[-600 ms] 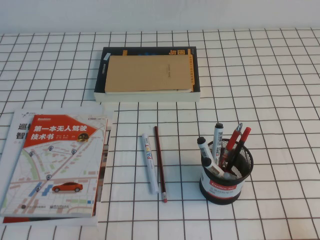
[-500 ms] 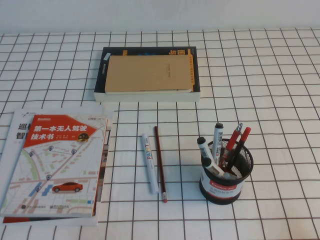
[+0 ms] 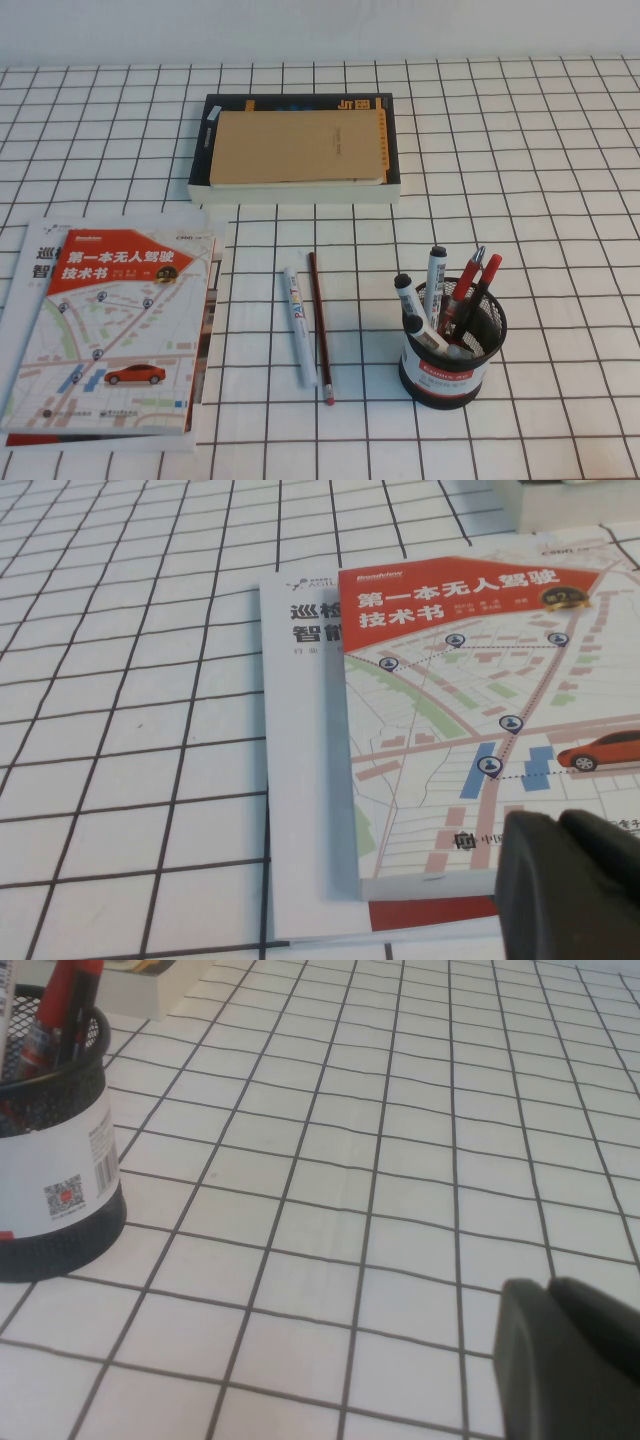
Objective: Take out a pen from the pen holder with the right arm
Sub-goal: 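Take a marker out of the pen holder and lay it on the table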
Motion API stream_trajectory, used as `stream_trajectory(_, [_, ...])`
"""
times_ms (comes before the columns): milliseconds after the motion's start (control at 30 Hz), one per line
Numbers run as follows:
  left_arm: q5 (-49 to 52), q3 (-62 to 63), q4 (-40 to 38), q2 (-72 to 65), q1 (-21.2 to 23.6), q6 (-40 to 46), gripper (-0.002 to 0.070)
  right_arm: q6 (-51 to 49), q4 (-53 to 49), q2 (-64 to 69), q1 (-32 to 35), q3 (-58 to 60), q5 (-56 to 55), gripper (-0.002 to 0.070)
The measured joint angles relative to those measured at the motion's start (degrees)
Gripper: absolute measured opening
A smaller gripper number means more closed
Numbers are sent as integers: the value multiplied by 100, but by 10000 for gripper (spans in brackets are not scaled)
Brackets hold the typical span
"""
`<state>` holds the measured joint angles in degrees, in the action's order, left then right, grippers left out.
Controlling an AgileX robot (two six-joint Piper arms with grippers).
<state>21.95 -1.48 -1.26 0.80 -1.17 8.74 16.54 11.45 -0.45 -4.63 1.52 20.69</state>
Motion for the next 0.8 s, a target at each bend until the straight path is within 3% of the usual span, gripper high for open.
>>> stream_trajectory(533, [0, 0, 0, 0, 0, 0, -4, 0, 28, 0, 0, 0, -21, -16])
stream_trajectory(800, [0, 0, 0, 0, 0, 0, -4, 0, 946, 0, 0, 0, -313, -16])
